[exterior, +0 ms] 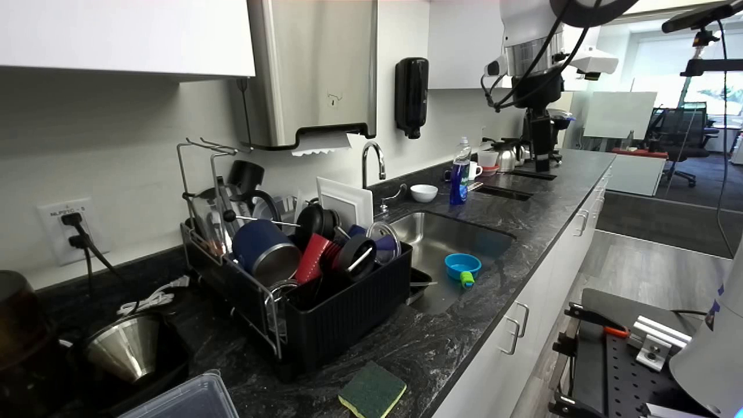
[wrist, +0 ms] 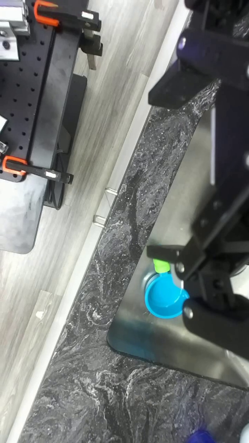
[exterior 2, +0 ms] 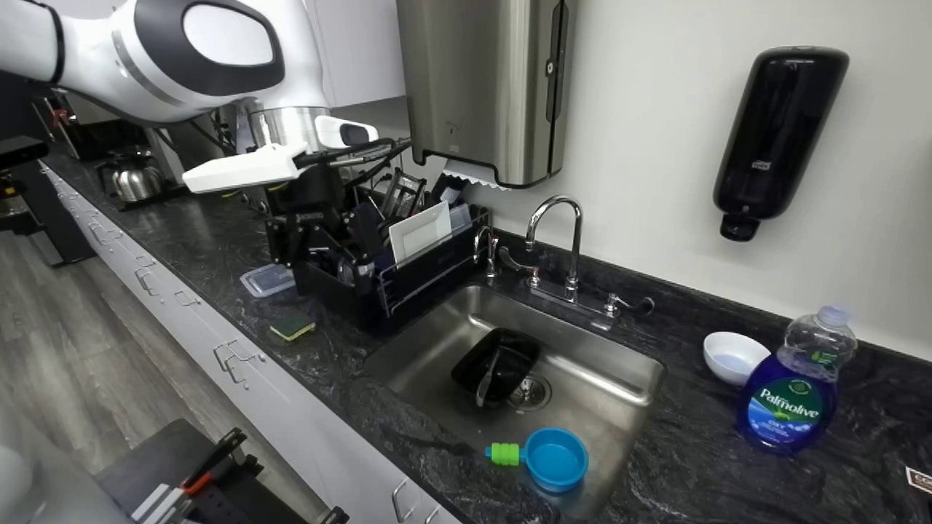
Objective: Take the blue pan out of the sink and place it on the dishrack
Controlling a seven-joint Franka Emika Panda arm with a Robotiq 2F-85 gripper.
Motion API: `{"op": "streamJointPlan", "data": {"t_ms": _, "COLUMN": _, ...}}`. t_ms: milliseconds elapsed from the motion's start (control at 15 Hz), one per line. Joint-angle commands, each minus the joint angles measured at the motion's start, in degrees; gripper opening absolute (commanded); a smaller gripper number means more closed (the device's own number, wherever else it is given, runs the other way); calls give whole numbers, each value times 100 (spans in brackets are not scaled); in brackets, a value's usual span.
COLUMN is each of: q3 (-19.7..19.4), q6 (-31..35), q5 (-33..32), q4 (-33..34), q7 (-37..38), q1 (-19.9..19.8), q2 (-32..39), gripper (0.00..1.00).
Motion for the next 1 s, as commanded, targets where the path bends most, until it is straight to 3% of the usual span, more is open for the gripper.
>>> {"op": "streamJointPlan", "data": {"t_ms": 0, "q3": -168, "q6": 306, "q5": -97, "q4": 21, "q7": -53, "q1": 30, "q2": 386, "gripper": 100}}
{"op": "streamJointPlan", "data": {"t_ms": 933, "q3": -682, "q6": 2035, "q5": -106, "q4": 235, "q7": -877, "q1": -109, "q2": 1832, "gripper": 100}}
